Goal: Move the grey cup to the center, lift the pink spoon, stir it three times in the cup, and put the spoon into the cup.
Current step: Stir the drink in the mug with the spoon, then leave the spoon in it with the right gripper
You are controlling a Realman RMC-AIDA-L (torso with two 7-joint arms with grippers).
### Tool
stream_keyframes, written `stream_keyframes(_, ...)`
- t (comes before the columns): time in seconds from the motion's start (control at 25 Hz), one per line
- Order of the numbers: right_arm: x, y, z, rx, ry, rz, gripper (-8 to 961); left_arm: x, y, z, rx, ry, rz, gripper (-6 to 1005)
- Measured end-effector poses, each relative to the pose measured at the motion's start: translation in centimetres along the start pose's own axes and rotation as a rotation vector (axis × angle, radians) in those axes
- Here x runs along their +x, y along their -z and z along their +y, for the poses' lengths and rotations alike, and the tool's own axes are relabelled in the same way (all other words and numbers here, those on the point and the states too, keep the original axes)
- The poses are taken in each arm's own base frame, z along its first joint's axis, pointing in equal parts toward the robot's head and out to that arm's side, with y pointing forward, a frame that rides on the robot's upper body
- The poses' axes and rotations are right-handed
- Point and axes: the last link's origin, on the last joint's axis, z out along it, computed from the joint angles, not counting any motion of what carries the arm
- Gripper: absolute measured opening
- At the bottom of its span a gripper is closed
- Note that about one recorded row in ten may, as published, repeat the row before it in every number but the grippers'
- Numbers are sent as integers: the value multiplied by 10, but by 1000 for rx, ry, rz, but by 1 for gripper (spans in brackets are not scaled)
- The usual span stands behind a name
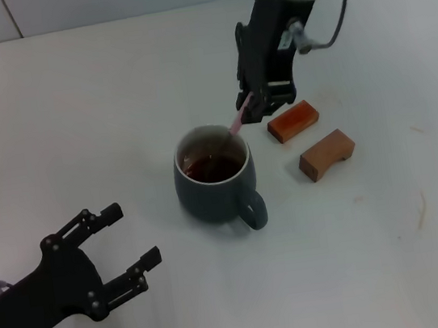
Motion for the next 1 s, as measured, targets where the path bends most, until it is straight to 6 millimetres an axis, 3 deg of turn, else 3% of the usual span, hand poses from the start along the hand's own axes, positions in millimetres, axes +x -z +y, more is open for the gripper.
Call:
stream_keyframes(0.52, -21, -10, 1, 3, 52, 21, 120, 1, -3, -1, -5, -2, 5, 809)
stream_keyframes(1.0, -16, -15, -3, 44, 22, 140, 121, -1, -1, -2, 6, -5, -10, 808)
